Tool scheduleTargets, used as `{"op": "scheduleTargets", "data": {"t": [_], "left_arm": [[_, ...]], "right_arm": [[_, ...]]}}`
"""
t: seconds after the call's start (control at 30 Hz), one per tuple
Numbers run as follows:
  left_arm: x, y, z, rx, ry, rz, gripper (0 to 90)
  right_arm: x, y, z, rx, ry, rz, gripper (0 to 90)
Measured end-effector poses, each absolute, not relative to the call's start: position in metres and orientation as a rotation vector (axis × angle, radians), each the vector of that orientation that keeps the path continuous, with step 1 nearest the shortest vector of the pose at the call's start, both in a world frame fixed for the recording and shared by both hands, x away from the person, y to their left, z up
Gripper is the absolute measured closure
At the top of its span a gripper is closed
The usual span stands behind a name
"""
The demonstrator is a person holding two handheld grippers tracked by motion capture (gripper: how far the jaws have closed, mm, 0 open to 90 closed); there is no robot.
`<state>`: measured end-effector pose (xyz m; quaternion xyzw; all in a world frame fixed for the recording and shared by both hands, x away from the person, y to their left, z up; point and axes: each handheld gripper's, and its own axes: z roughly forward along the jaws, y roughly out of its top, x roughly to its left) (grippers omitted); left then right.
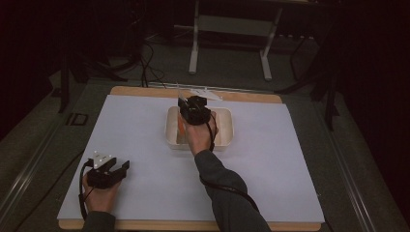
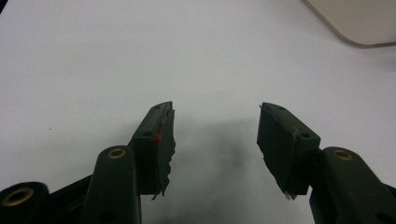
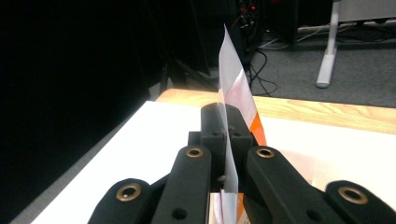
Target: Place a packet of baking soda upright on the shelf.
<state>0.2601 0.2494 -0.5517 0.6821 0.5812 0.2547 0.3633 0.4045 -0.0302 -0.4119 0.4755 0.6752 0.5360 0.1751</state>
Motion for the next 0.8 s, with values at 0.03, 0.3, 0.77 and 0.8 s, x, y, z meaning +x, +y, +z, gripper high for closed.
{"op": "scheduleTargets", "data": {"t": [0.03,0.3,0.77,0.8], "left_arm": [[0.260,0.249,-0.552,1.756,1.496,0.656,46.1],[0.260,0.250,-0.552,1.756,1.498,0.654,46.1],[0.260,0.250,-0.552,1.752,1.499,0.655,46.0],[0.260,0.250,-0.552,1.752,1.499,0.655,46.0]], "right_arm": [[0.404,-0.030,-0.412,1.349,1.911,1.509,89.8],[0.414,-0.030,-0.410,1.383,1.986,1.412,74.7],[0.411,-0.035,-0.401,1.305,2.165,1.274,29.1],[0.410,-0.036,-0.400,1.298,2.179,1.257,28.4]]}}
